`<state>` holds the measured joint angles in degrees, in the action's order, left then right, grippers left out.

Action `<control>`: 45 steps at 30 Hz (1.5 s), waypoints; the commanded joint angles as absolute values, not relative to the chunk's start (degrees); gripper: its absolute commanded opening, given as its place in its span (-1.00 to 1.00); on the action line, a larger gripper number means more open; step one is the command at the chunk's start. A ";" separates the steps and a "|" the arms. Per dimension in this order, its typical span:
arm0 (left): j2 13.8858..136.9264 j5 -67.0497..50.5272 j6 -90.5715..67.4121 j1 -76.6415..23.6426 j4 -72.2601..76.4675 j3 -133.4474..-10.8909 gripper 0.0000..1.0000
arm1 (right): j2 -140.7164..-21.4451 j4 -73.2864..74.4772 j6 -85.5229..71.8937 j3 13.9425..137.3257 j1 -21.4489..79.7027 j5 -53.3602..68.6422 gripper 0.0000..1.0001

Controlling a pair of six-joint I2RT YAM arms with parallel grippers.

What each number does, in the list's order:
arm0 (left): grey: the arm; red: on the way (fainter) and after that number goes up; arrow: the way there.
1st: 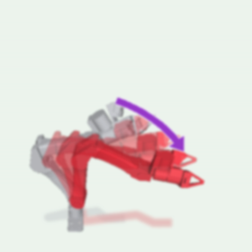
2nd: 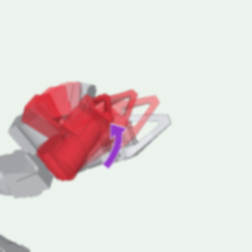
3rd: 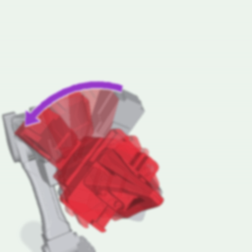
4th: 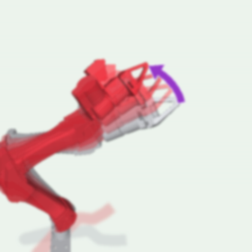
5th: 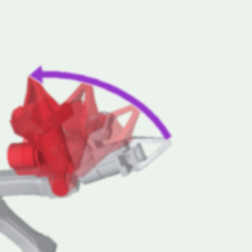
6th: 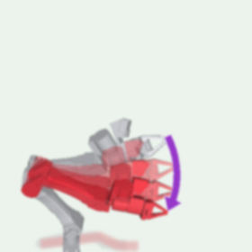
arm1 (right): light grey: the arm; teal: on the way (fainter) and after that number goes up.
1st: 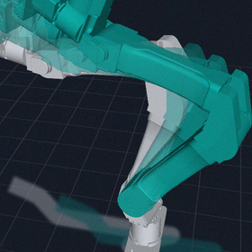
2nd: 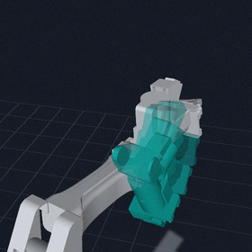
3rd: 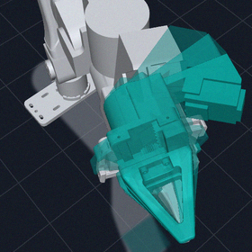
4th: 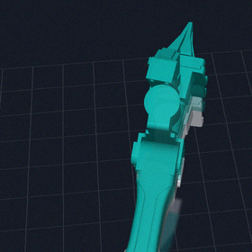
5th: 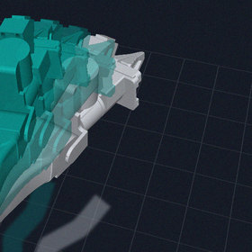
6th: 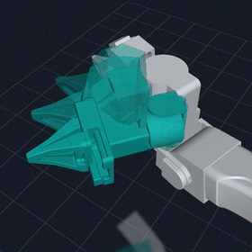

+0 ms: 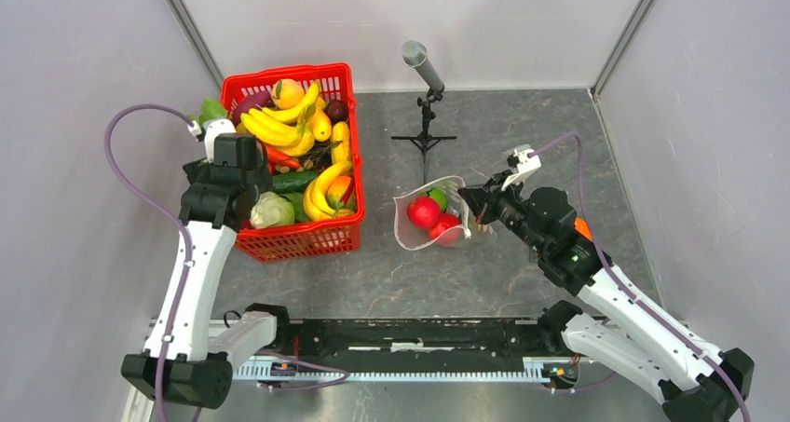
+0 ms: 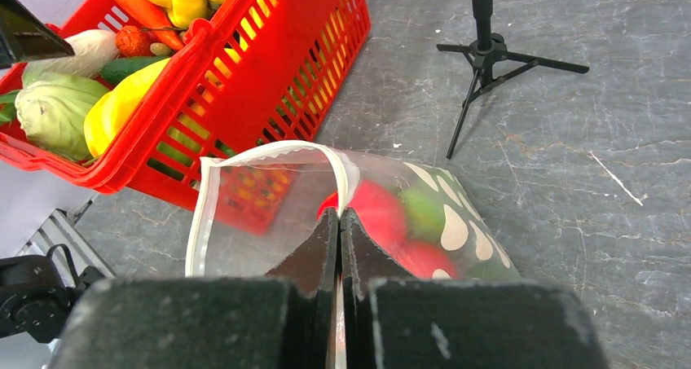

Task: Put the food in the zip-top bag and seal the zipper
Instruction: Adjust the zipper food storage bag at the center of the board, then pick up the fake vegetable from the bin.

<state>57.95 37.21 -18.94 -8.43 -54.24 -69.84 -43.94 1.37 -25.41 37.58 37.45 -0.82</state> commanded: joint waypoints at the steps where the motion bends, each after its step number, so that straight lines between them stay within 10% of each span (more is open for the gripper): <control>1: 58.44 29.18 -18.79 -2.36 -52.89 -67.75 1.00 | -43.56 -0.14 -22.43 40.76 37.35 -0.39 -0.96; 7: 58.50 24.89 -17.59 2.87 -51.22 -65.47 0.92 | -44.18 -0.94 -22.26 40.17 37.35 -0.47 -0.95; 23: 53.95 20.19 -17.49 5.60 -45.90 -64.81 -0.12 | -44.78 -2.39 -23.72 38.86 37.35 -0.18 -0.95; 35: 48.36 9.18 -19.96 5.60 -41.85 -65.89 -0.20 | -44.15 -2.11 -24.49 38.41 37.36 -0.39 -0.95; 45: 47.42 -23.08 -23.96 4.76 -33.79 -67.59 -0.25 | -44.14 -2.49 -26.08 37.18 37.36 -0.68 -0.95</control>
